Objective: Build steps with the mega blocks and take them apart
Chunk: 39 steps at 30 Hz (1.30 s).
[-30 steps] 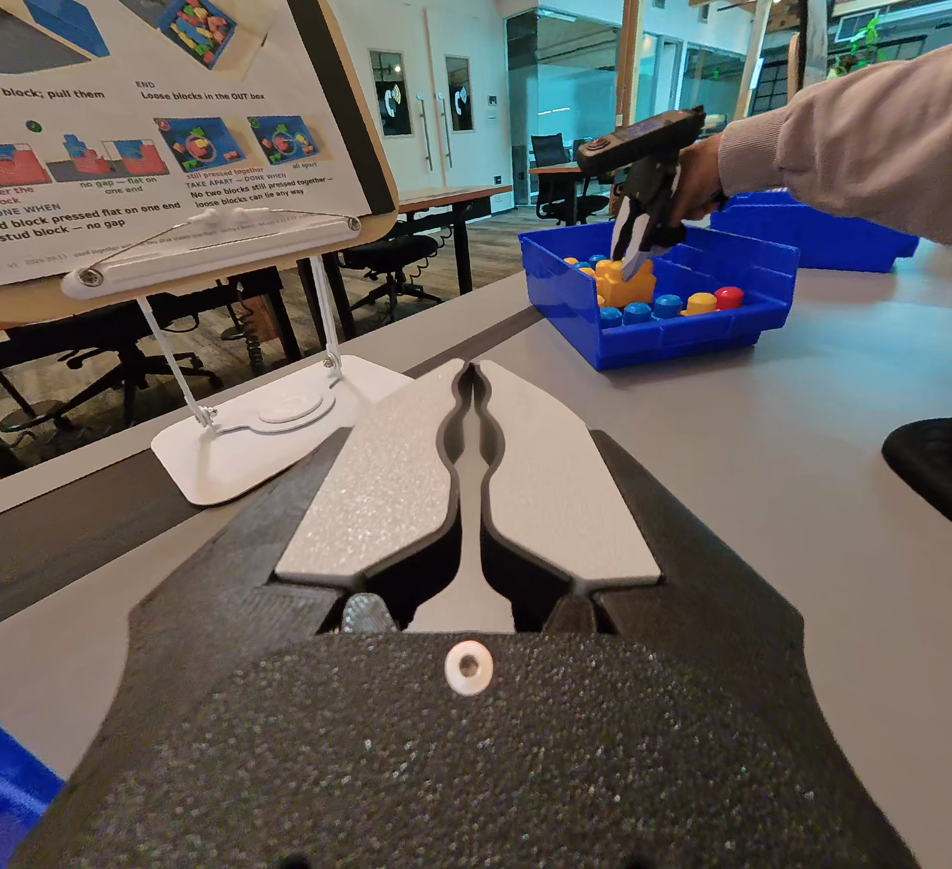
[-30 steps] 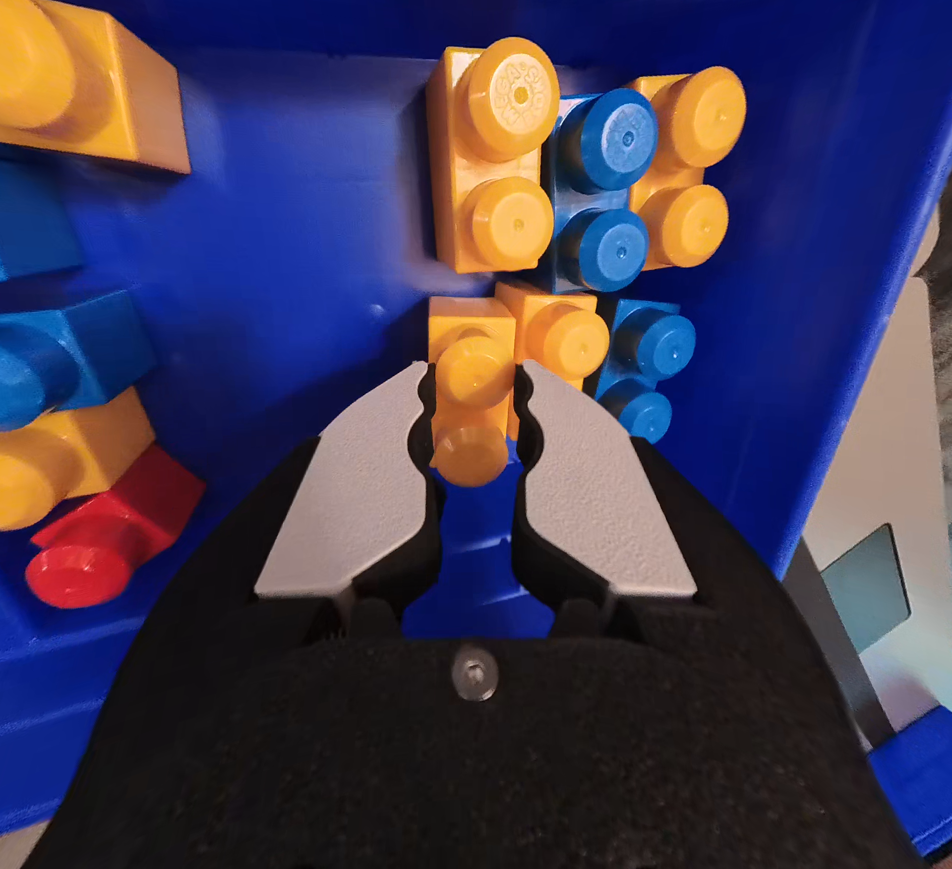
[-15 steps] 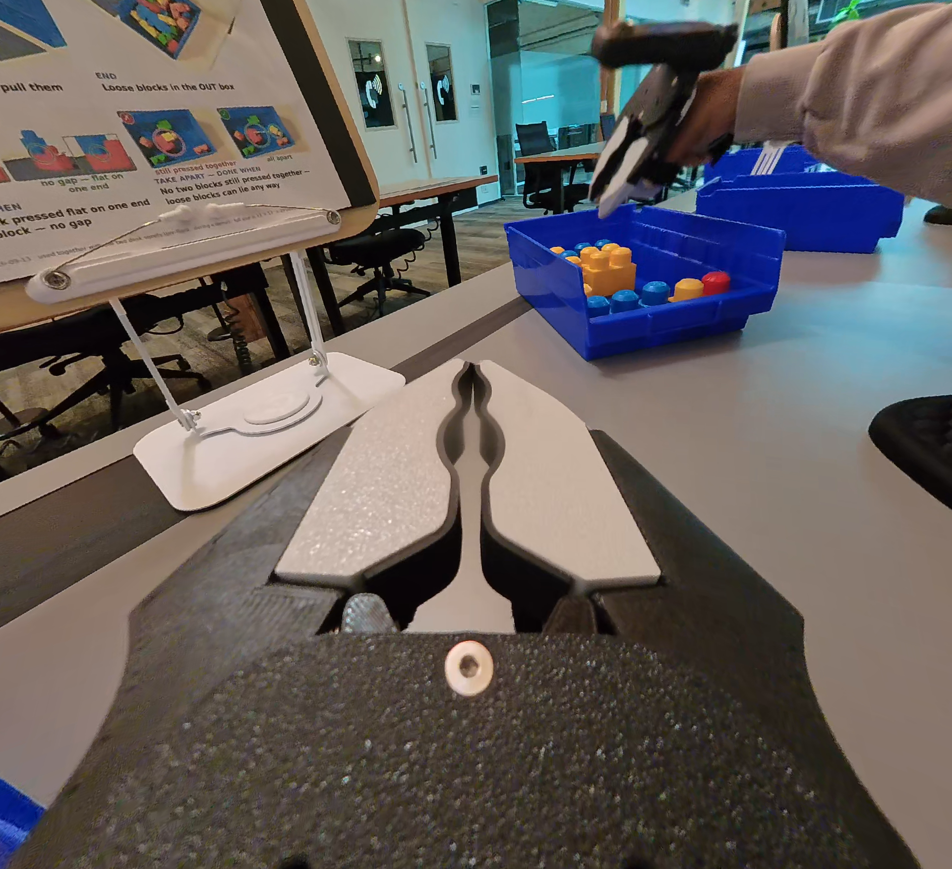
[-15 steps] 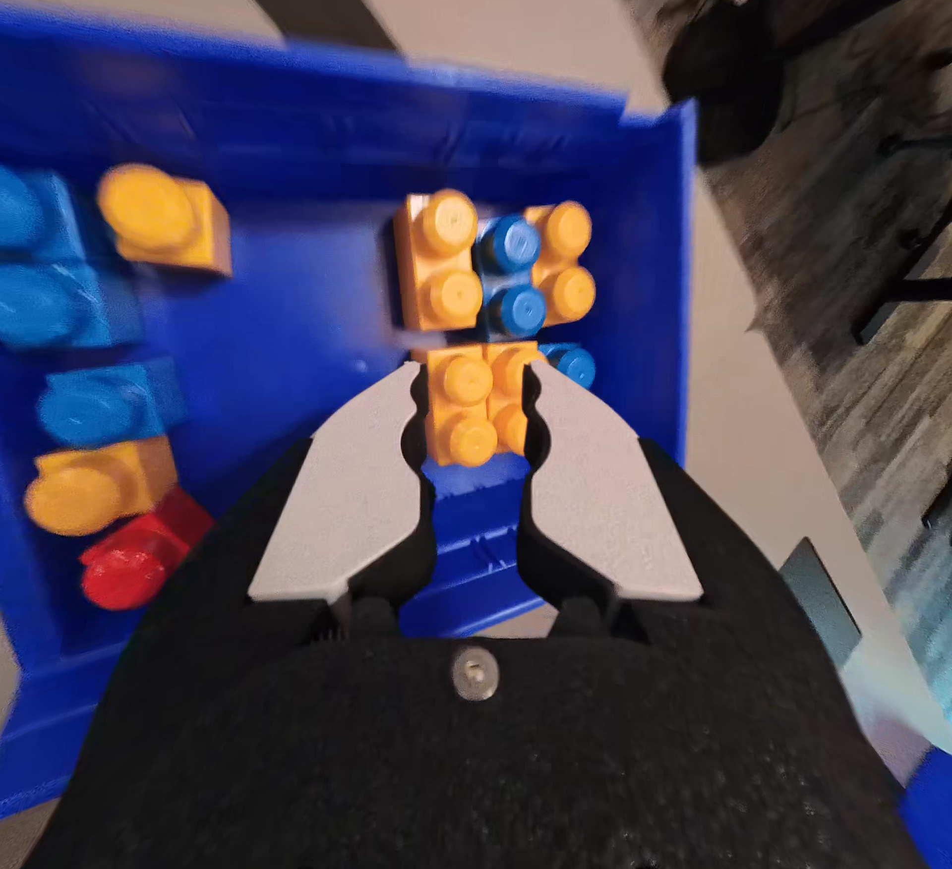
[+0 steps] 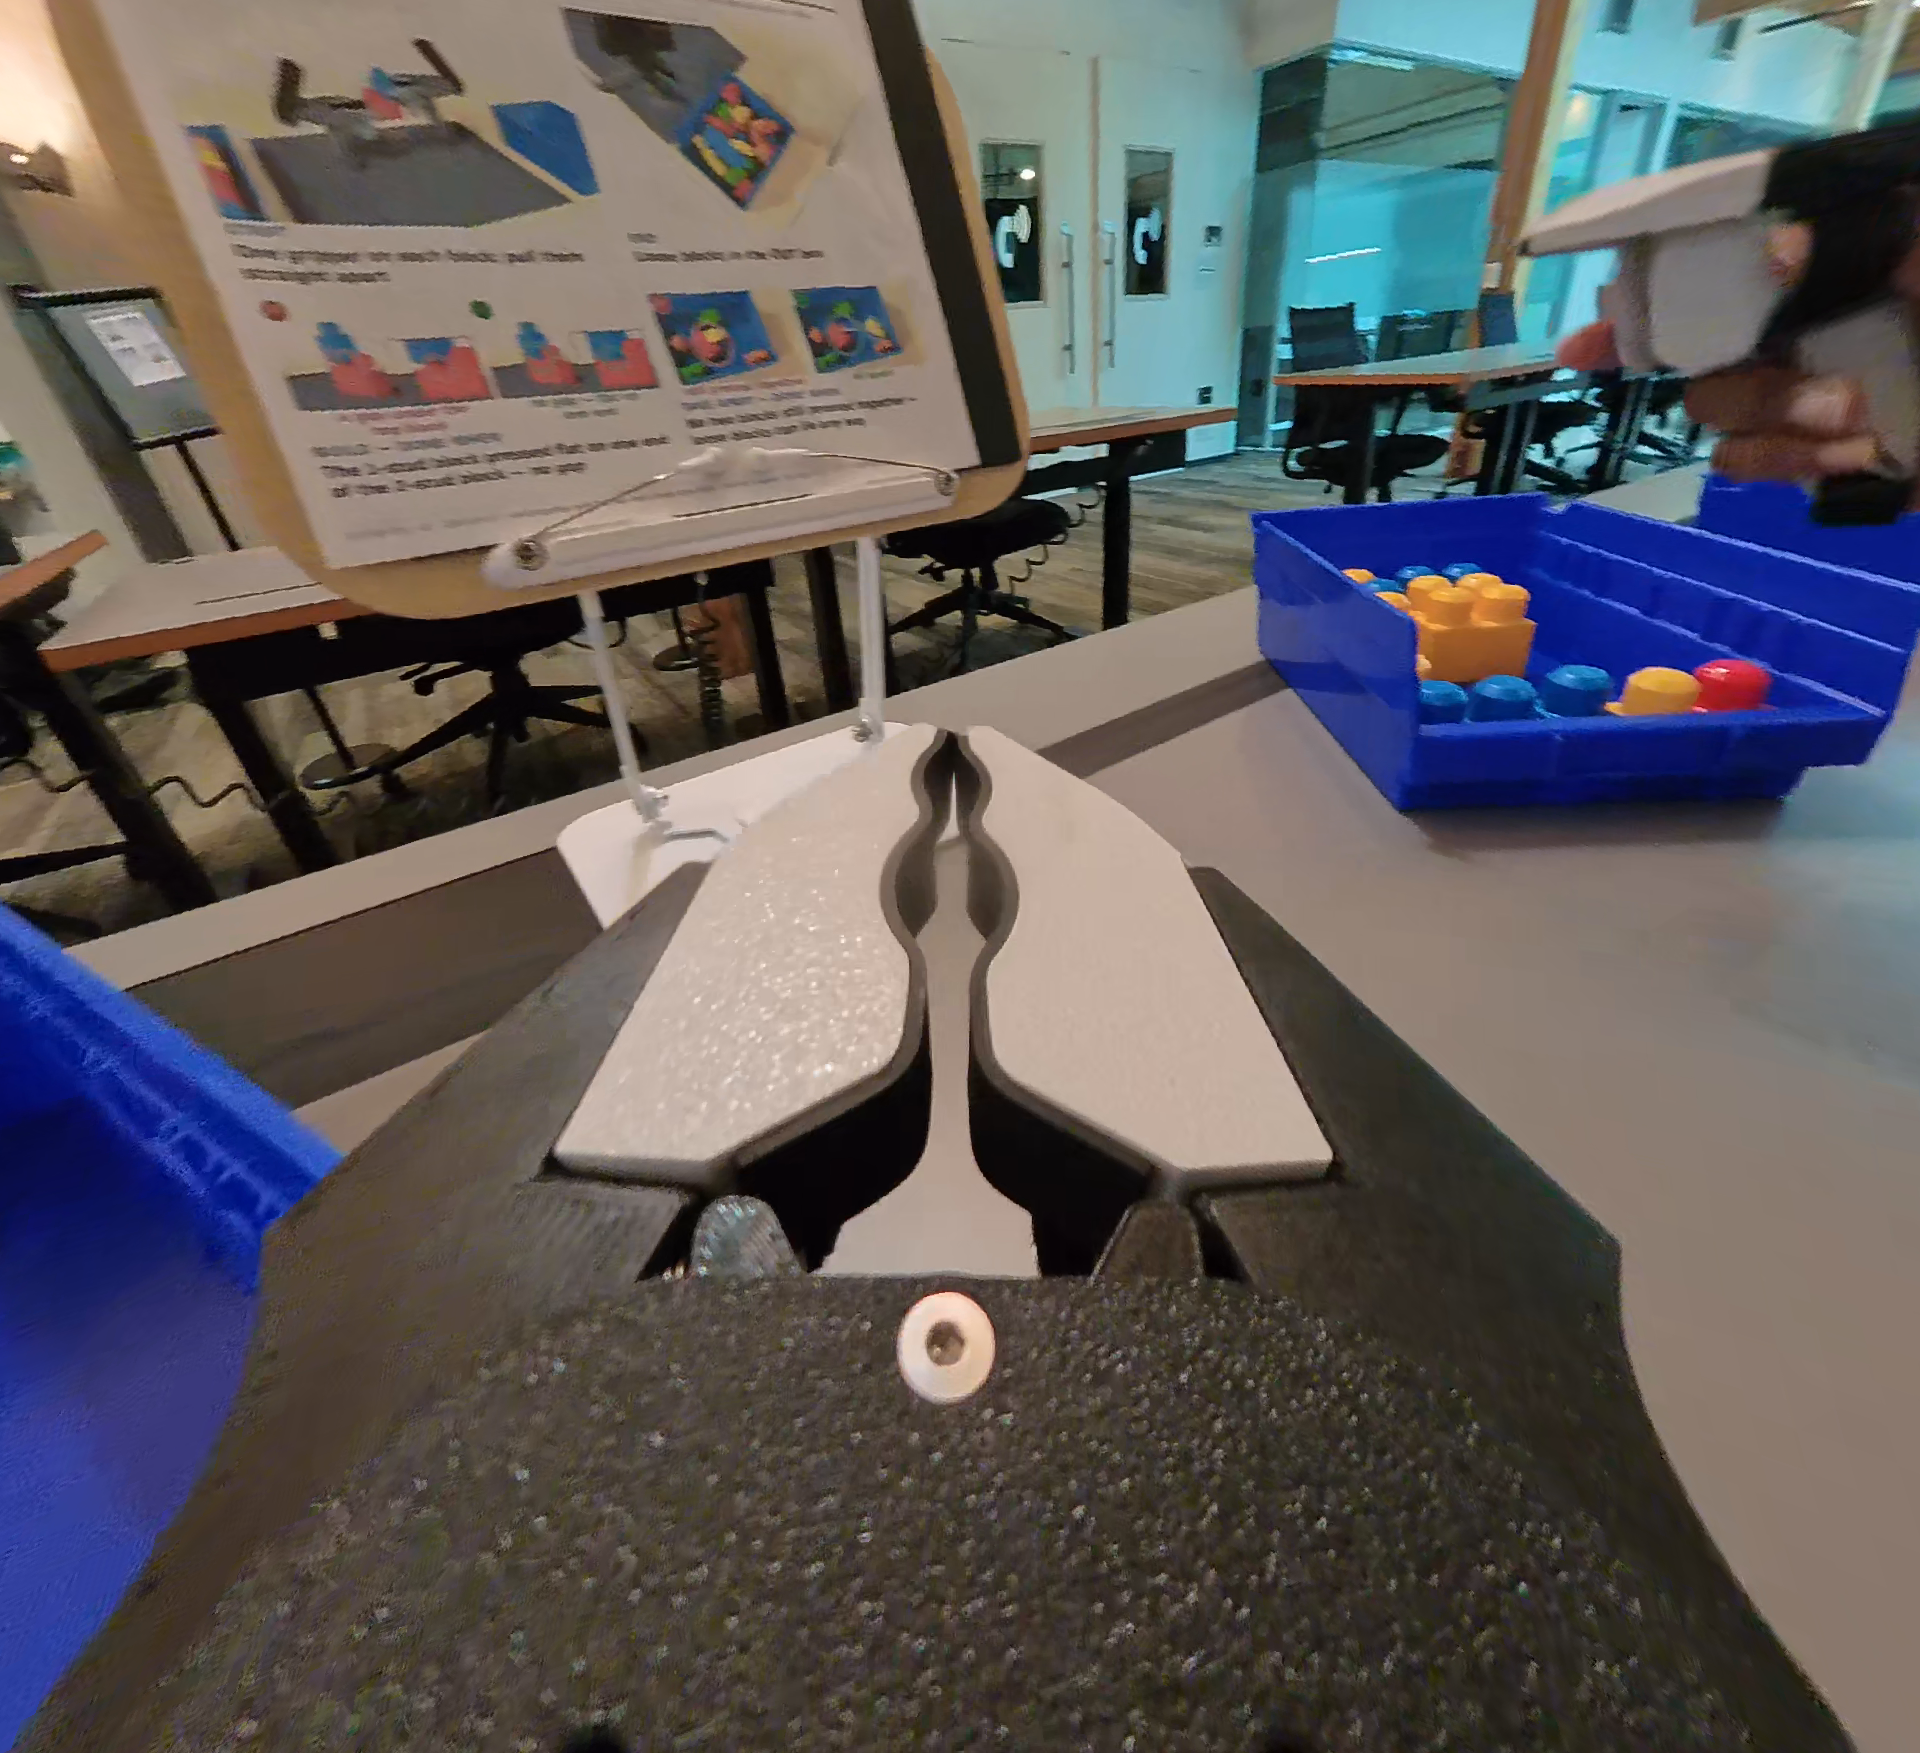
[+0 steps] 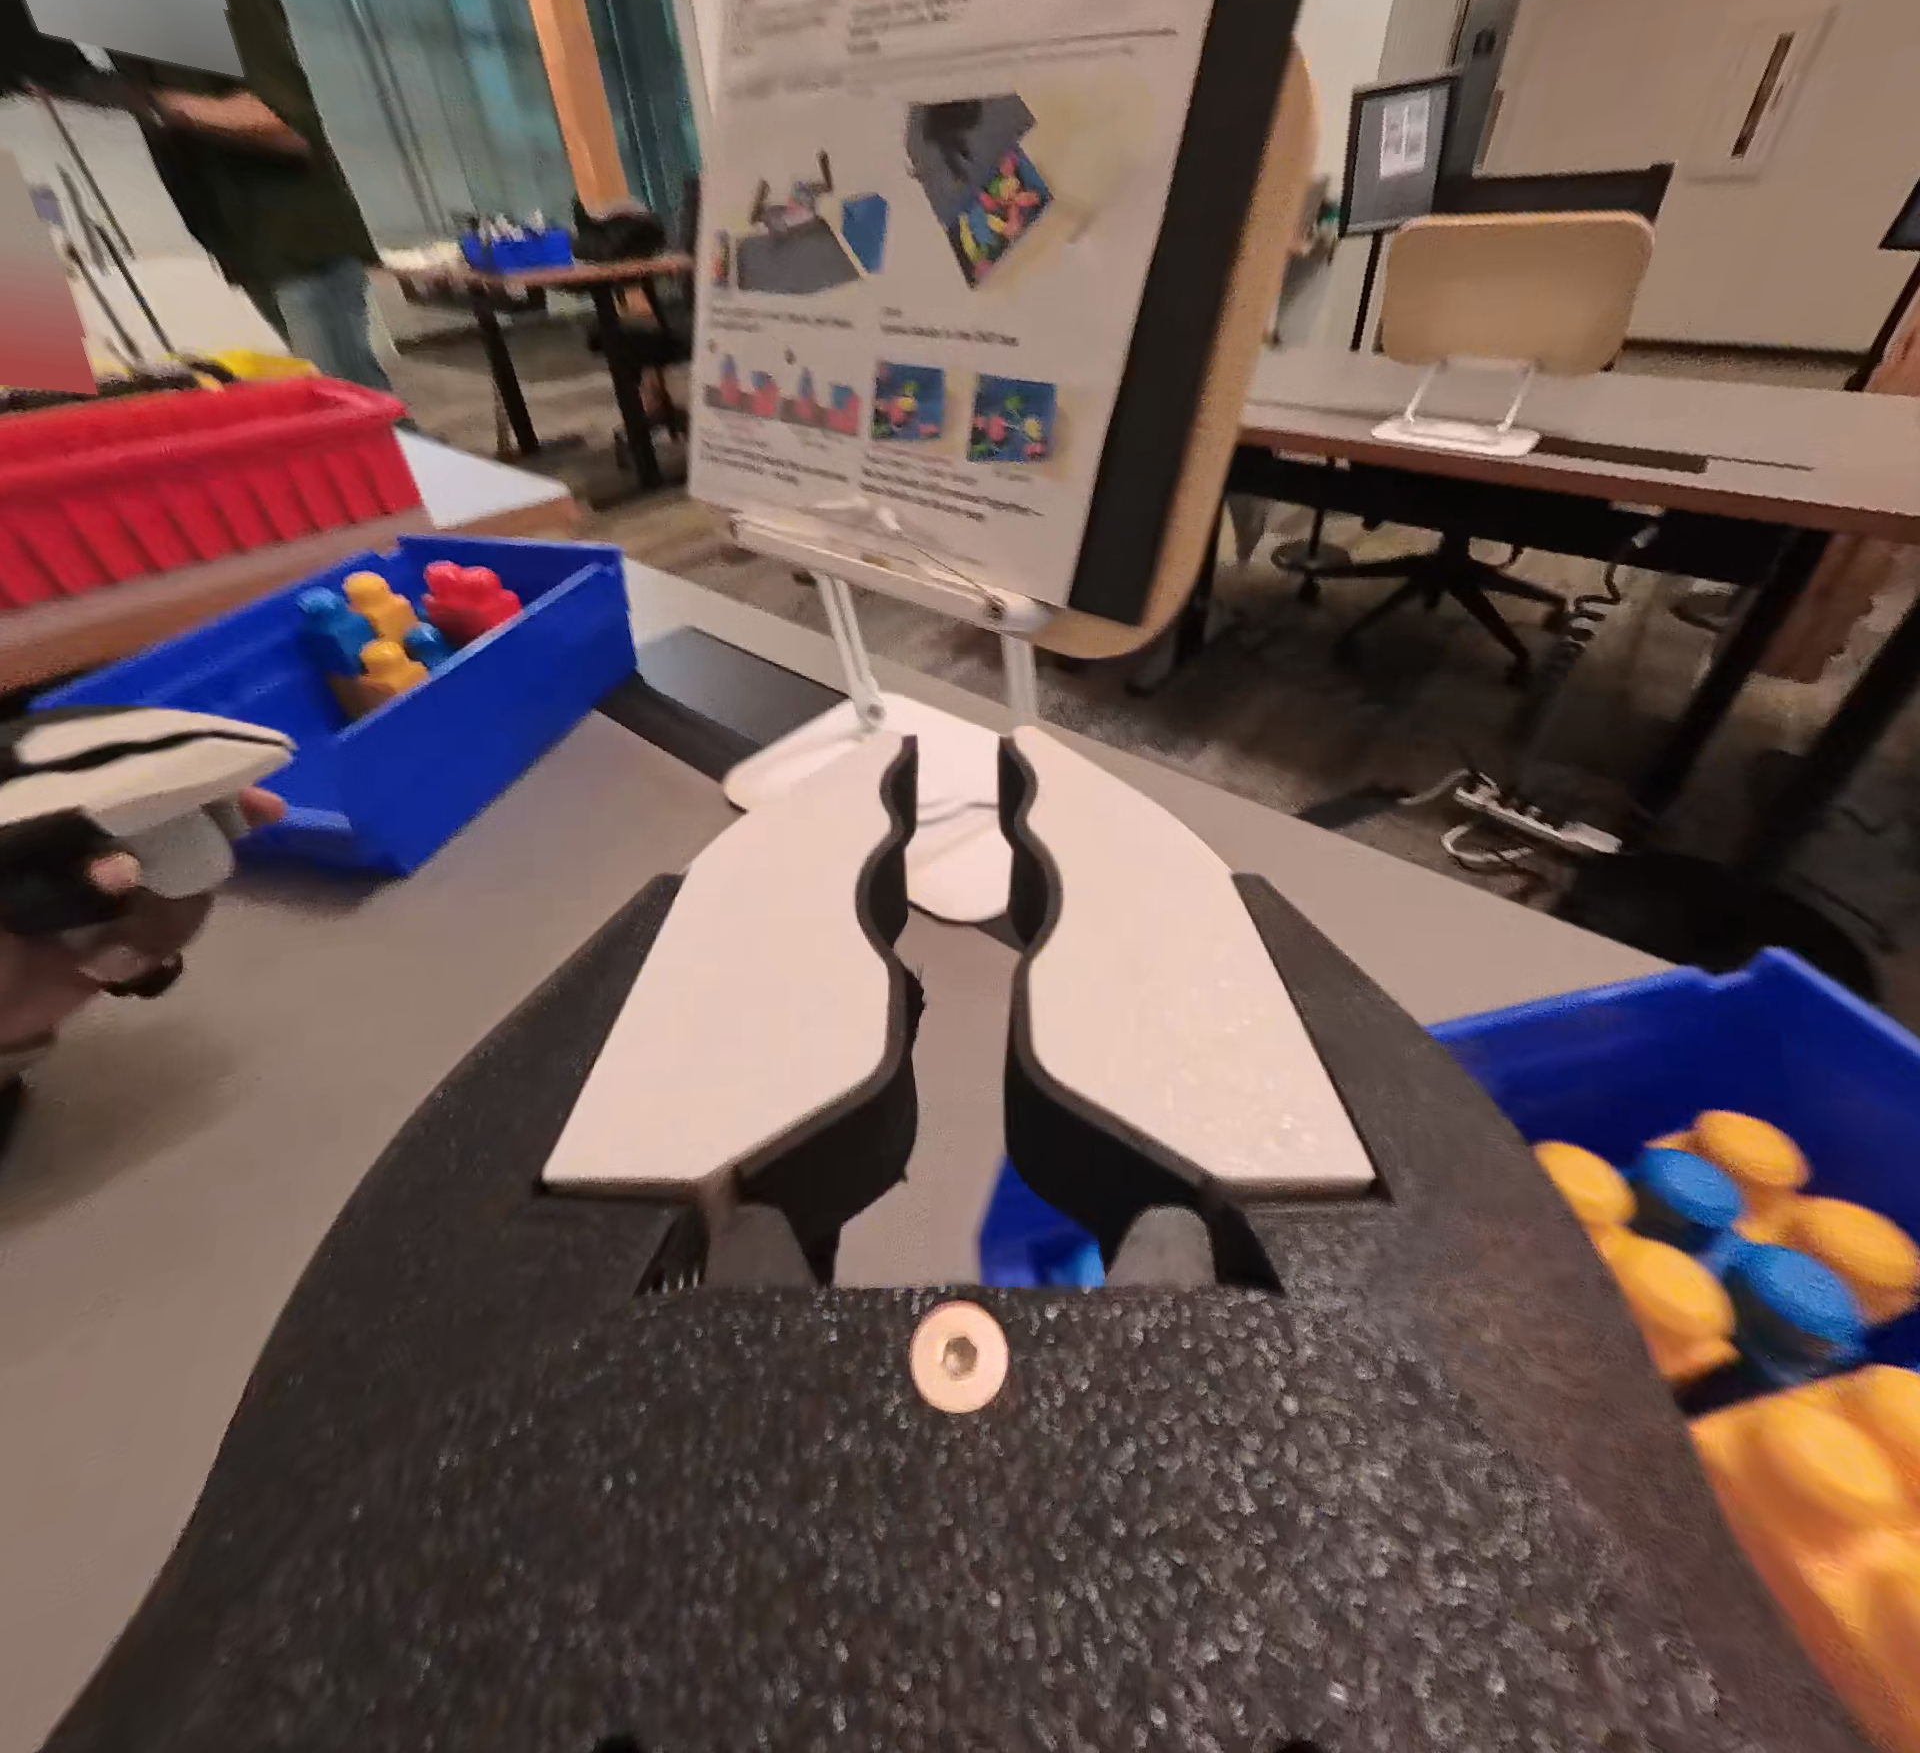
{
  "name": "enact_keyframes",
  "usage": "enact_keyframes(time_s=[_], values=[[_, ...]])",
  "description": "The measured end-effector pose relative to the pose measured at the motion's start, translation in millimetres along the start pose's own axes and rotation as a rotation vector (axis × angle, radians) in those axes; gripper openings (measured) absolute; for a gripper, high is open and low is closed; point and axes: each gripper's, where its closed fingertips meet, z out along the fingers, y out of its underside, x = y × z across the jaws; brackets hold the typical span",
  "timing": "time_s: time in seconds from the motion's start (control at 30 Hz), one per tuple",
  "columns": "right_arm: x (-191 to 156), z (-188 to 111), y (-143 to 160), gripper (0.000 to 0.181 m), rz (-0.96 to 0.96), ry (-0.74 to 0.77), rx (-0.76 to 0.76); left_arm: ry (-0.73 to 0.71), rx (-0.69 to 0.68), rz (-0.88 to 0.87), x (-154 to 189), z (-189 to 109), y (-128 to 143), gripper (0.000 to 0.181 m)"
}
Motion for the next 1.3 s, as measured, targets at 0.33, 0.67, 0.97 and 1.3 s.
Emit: enact_keyframes(time_s=[0.33, 0.67, 0.97, 1.3], values=[[-73, 12, 52, 0.000, 0.103, -0.106, 0.154, -0.472, -0.024, 0.022, -119, -48, -18, 0.013], [-83, 7, 78, 0.000, 0.049, -0.165, 0.110, -0.671, -0.482, -0.072, -277, -127, -6, 0.045], [-97, 7, 85, 0.000, -0.005, -0.217, 0.076, -0.739, -0.867, -0.248, -328, -126, 67, 0.059], [-92, 2, 80, 0.000, 0.010, -0.211, 0.091, -0.798, -1.050, -0.170, -338, -124, 90, 0.045]])
